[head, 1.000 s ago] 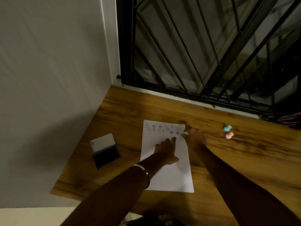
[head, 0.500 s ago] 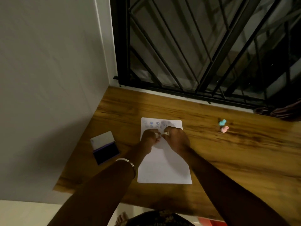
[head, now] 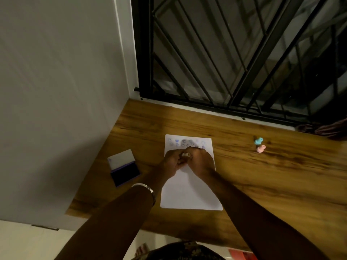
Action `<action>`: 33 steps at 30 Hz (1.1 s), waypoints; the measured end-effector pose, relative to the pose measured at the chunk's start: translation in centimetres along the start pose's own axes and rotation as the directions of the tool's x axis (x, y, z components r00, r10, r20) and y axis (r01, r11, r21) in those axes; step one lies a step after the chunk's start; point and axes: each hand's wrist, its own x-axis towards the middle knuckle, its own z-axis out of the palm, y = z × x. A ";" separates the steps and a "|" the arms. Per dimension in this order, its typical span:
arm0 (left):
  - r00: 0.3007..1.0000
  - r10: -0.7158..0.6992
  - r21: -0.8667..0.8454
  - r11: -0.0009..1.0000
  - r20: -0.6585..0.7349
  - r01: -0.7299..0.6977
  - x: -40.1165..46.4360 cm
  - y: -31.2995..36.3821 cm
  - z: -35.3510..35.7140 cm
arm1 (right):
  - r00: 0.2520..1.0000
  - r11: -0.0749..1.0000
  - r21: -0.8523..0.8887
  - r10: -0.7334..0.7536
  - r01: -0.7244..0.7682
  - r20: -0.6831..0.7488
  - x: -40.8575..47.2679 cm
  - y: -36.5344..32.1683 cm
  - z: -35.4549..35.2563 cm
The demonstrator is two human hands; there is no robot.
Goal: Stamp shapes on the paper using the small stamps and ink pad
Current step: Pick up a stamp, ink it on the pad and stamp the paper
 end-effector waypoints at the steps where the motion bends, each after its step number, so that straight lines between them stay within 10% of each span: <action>1: 1.000 0.003 -0.001 1.000 0.000 -0.003 0.0 -0.1 0.0 | 1.000 1.000 -0.016 0.008 -0.008 0.002 0.0 0.0 0.1; 22: 0.996 0.078 0.298 0.952 -0.043 -0.061 0.6 -0.9 4.5 | 0.998 0.999 -0.018 0.044 -0.043 0.044 -0.6 2.7 -1.9; 28: 0.919 0.352 0.810 0.478 0.176 -0.338 1.3 -2.7 6.7 | 0.977 0.978 -0.010 0.210 -0.209 0.040 -1.3 6.8 -5.1; 33: 0.811 0.365 0.846 0.102 0.457 -0.523 1.5 -3.8 9.9 | 0.954 0.956 -0.063 0.289 -0.285 0.073 -2.0 11.8 -7.3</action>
